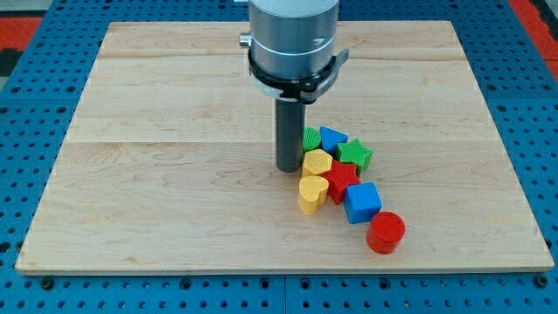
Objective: Push the red circle into the group of blocks
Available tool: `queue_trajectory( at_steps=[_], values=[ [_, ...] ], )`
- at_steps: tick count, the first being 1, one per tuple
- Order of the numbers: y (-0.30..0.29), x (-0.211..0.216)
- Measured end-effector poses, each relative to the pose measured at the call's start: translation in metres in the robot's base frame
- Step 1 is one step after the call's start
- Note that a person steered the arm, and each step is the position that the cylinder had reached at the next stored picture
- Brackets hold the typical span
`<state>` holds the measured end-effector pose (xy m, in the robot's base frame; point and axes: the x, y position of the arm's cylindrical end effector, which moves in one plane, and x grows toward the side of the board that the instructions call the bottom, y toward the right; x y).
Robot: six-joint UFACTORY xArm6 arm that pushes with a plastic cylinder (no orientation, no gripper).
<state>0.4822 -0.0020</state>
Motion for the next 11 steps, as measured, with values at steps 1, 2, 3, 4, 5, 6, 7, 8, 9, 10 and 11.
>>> queue_trajectory(
  at_steps=[1, 2, 3, 4, 5, 6, 7, 8, 9, 10, 11],
  values=[
    [-0.038, 0.028],
    [-0.032, 0.102],
    [0.05, 0.137],
    [0.137, 0.136],
    [0.237, 0.128],
    [0.173, 0.102],
    [0.087, 0.093],
    [0.051, 0.093],
    [0.058, 0.112],
    [0.005, 0.125],
    [-0.013, 0.082]
  ],
)
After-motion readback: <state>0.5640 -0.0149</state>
